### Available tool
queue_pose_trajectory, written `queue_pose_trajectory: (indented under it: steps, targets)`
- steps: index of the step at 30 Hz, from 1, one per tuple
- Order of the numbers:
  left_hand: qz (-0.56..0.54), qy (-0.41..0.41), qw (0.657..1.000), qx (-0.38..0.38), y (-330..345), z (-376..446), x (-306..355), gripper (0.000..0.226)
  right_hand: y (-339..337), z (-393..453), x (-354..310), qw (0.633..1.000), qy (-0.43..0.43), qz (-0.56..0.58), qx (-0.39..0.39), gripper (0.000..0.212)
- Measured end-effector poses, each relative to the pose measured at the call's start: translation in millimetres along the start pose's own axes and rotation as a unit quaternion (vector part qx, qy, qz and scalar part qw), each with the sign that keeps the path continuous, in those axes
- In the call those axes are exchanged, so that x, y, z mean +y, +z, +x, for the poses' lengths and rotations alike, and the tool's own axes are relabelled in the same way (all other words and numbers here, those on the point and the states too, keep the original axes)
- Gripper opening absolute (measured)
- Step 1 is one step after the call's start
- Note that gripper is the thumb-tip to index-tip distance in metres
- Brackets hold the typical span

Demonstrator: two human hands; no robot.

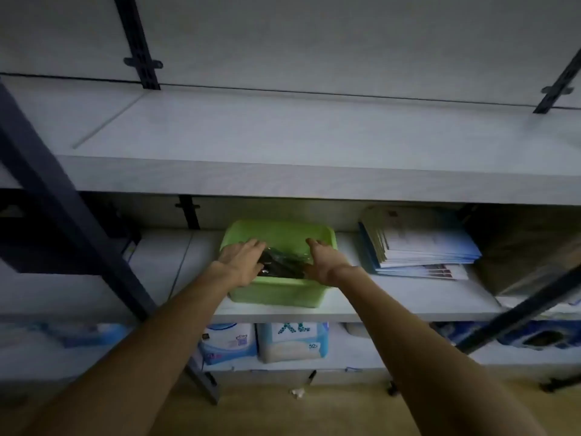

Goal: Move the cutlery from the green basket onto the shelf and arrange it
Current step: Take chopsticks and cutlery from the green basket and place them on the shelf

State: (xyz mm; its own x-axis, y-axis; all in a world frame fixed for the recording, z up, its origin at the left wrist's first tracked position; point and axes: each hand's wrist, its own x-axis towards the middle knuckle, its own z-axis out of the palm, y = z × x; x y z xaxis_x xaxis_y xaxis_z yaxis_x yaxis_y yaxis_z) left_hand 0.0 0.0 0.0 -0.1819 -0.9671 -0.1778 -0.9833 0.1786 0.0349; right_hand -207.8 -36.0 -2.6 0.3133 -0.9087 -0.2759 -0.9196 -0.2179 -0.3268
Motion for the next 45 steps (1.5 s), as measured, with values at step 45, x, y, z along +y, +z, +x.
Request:
queue_pose_trajectory:
  steps: [45]
  targets:
    - [0.236,0.100,0.963,-0.083,68.4,79.4,-27.9,0.089,46.4,80.0,34.5,0.977,-0.021,-0.103,-0.183,0.050]
